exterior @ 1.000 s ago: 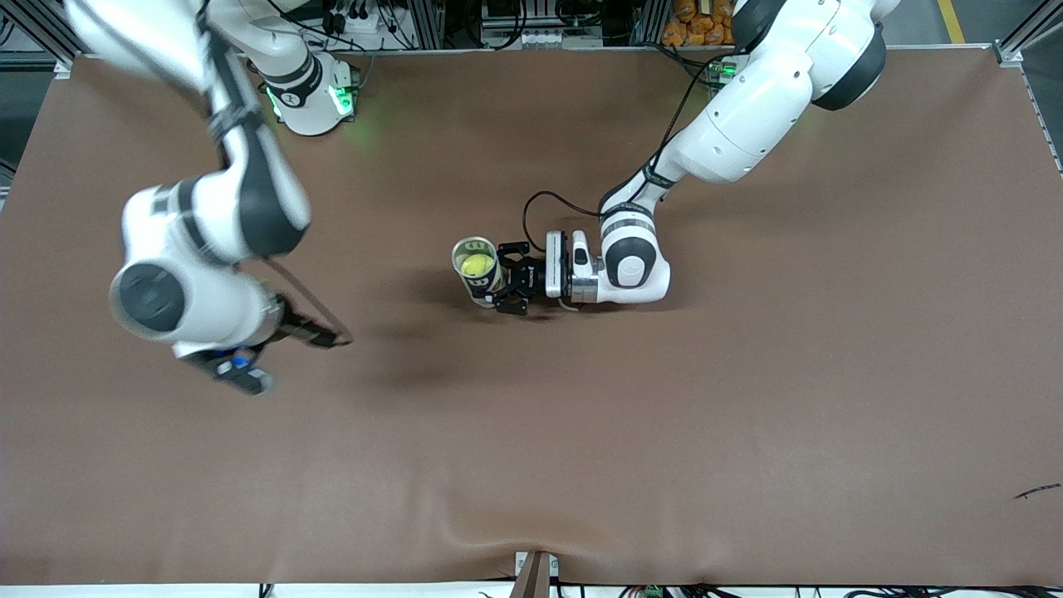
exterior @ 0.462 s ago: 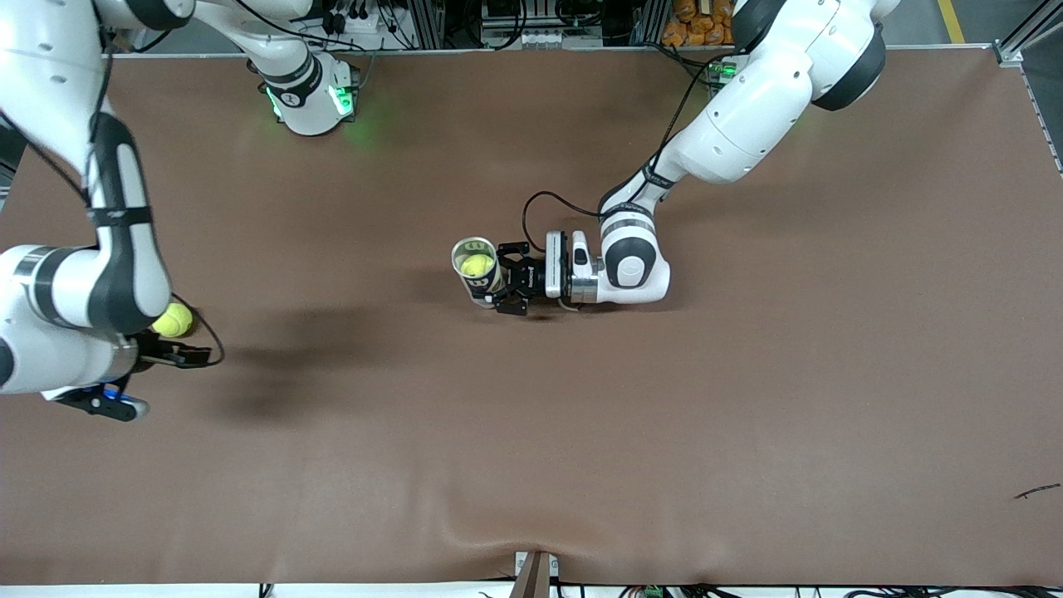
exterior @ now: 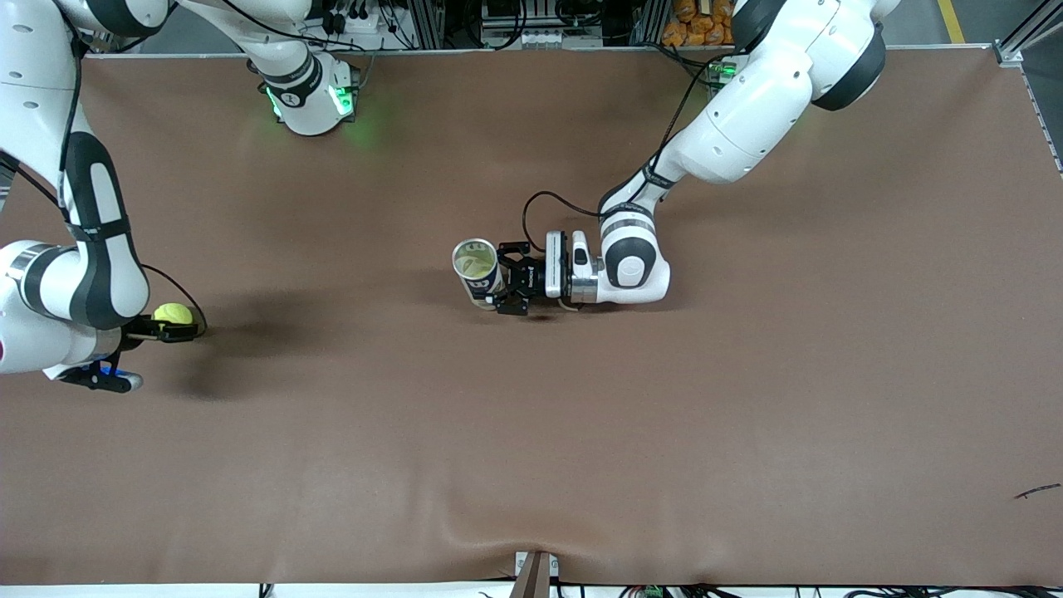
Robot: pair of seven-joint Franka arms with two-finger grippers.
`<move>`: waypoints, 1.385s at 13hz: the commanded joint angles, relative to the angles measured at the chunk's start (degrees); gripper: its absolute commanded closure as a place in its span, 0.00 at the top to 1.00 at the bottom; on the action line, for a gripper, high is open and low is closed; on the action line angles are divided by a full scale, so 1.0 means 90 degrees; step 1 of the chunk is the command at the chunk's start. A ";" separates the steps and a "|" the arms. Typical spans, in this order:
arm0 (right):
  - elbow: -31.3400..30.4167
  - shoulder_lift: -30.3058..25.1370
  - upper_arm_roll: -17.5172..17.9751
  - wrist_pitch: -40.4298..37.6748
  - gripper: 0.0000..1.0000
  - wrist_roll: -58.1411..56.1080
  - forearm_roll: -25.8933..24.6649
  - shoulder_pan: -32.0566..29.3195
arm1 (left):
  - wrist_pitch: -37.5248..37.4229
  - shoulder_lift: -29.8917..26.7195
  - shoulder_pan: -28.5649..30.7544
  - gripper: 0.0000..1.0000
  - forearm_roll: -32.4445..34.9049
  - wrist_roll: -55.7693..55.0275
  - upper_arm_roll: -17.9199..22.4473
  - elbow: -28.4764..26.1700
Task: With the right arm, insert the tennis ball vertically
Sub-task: 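Move the right gripper to the second tennis ball and grasp it, then carry the second ball over the can and drop it inside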
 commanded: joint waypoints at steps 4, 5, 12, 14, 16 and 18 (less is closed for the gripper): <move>-0.0698 -0.0169 0.0147 0.0756 1.00 -0.0620 -0.0133 -0.0498 | -0.0099 0.0051 0.0004 0.75 -0.0176 0.0518 -0.0015 0.0009; -0.0815 -0.0169 0.0147 0.0932 1.00 -0.0620 -0.0133 -0.0498 | -0.0099 0.0051 0.0004 0.75 -0.0176 0.0518 -0.0015 0.0009; -0.1012 -0.0227 0.0156 0.1373 0.44 -0.0620 -0.0094 -0.0547 | -0.0099 0.0051 0.0004 0.75 -0.0176 0.0518 -0.0015 0.0018; -0.0934 -0.0489 0.0205 0.1315 0.42 -0.0620 -0.0094 -0.0478 | -0.0099 0.0051 0.0004 0.75 -0.0176 0.0518 -0.0015 0.0009; -0.0827 -0.0812 0.0283 0.1237 0.40 -0.0562 -0.0094 -0.0168 | -0.0099 0.0051 0.0004 0.75 -0.0167 0.0518 -0.0015 0.0009; -0.0380 -0.1008 0.0303 0.0499 0.39 -0.0358 0.0052 0.0320 | -0.0099 0.0051 0.0004 0.75 -0.0176 0.0518 -0.0015 0.0009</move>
